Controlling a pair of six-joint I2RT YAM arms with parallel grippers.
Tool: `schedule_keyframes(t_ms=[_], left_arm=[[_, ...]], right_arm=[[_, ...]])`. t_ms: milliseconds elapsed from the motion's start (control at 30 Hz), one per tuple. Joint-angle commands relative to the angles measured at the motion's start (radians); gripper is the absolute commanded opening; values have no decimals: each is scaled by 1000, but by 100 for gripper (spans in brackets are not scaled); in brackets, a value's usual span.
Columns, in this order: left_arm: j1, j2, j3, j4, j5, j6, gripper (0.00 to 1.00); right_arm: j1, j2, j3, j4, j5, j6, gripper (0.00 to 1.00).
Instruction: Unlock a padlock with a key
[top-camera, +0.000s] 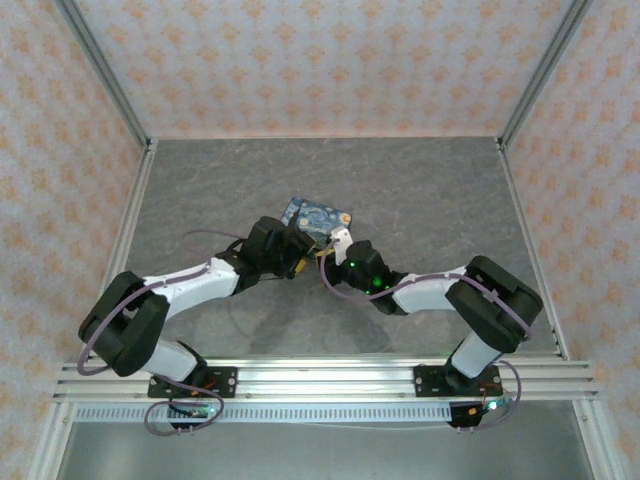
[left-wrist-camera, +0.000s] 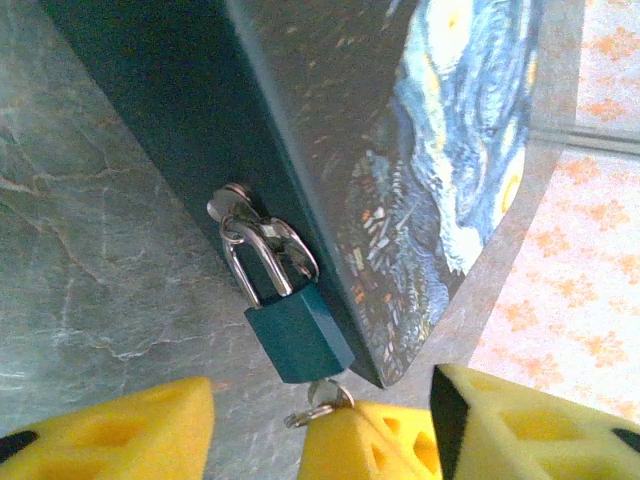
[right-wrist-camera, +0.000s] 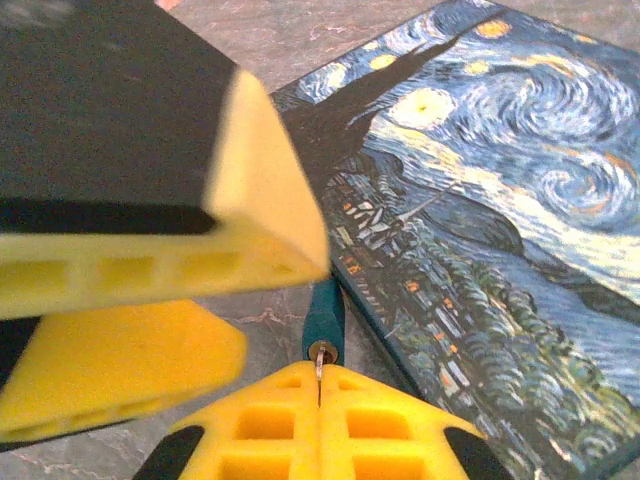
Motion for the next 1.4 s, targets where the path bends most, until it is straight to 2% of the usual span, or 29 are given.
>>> schedule_keyframes(t_ms=[0, 200, 367, 533, 700, 900, 967, 1067, 1200, 1367], left_arm=[[27, -60, 13, -89, -47, 71, 65], [89, -139, 18, -204, -75, 161, 75], [141, -173, 42, -291, -93, 254, 78], [156, -170, 65, -326, -103, 299, 79], [172, -142, 90, -343, -105, 334, 81], [202, -64, 157, -372, -101, 420, 84], [206, -28, 196, -389, -98, 461, 84], [207, 23, 257, -419, -110, 522, 84], [210, 67, 313, -435, -152, 570, 84], [210, 132, 382, -448, -134, 635, 84]], right_arm=[[-4, -1, -20, 47, 13, 132, 0], [-4, -6, -33, 35, -7, 293, 0], [-4, -3, -37, 20, -6, 455, 0], [-4, 39, -60, 53, 15, 607, 0], [-4, 82, -71, 89, 15, 694, 0], [-4, 99, -72, 92, 22, 709, 0], [-4, 90, -78, 80, 36, 705, 7], [-7, 65, -84, 50, 60, 691, 26], [-16, 15, -94, 0, 75, 651, 38], [-52, -60, -109, -16, 48, 608, 52]])
